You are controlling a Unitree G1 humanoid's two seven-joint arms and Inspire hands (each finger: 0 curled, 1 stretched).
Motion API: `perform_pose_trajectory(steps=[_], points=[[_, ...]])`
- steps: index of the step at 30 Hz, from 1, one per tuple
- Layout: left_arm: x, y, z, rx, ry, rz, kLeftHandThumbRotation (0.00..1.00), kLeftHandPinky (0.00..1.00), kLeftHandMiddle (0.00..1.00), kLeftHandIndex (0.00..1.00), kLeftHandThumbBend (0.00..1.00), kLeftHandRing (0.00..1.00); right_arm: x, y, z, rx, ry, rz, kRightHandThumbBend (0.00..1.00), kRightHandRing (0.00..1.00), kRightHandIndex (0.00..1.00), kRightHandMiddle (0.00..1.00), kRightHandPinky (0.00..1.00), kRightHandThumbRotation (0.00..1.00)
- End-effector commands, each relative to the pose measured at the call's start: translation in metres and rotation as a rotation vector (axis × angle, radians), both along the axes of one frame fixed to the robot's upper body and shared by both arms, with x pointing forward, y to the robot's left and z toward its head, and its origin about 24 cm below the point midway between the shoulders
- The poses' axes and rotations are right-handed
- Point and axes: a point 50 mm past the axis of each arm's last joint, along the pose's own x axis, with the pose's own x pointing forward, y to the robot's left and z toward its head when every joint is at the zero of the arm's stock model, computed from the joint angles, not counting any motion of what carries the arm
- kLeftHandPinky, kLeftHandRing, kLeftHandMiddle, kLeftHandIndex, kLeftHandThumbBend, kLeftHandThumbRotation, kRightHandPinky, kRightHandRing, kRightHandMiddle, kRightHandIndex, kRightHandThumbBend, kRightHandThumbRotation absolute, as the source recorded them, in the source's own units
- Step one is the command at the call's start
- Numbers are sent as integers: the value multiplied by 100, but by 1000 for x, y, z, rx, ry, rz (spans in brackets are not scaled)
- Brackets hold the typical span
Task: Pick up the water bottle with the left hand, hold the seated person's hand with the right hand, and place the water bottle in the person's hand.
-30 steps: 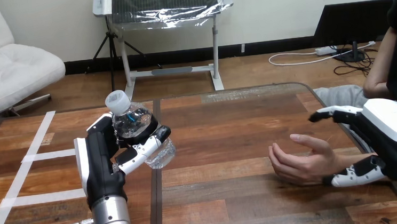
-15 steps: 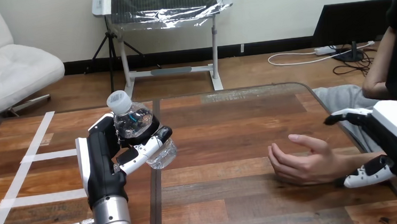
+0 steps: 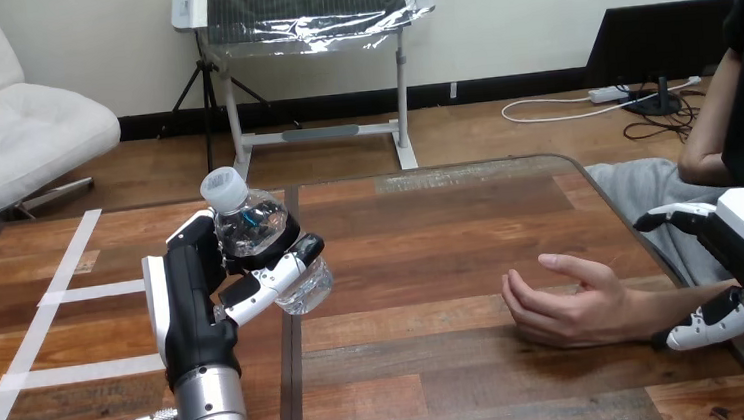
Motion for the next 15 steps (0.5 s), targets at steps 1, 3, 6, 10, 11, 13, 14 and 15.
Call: perform_pose_trajectory(steps=[1, 3, 6, 10, 11, 13, 14, 15], points=[[12, -4, 31, 12, -150, -28, 0, 39, 45, 47, 69, 42, 15, 2, 19, -48, -57, 21, 82, 89, 84, 90, 82, 0], [12, -4, 31, 12, -151, -28, 0, 39, 45, 47, 69, 42, 16, 2, 19, -55, -51, 21, 81, 89, 85, 90, 82, 0], [12, -4, 31, 10, -153, -30, 0, 40, 45, 47, 69, 42, 17, 3, 19, -65, -37, 19, 81, 89, 85, 90, 82, 0], [12, -4, 30, 8, -152, -32, 0, 41, 45, 47, 68, 42, 20, 4, 18, -86, -28, 20, 81, 89, 85, 89, 83, 0], [12, -4, 30, 8, -153, -32, 0, 41, 45, 47, 68, 42, 21, 4, 17, -90, -26, 21, 81, 89, 85, 89, 82, 0], [12, -4, 30, 10, -153, -33, 0, 41, 45, 47, 68, 42, 22, 4, 16, -97, -23, 21, 81, 88, 84, 89, 82, 0], [12, -4, 30, 11, -153, -33, 0, 41, 45, 47, 68, 42, 23, 4, 16, -99, -21, 21, 81, 88, 84, 89, 82, 0], [12, -4, 30, 12, -153, -33, 0, 41, 45, 47, 68, 42, 23, 4, 16, -100, -20, 22, 81, 88, 84, 89, 82, 0]])
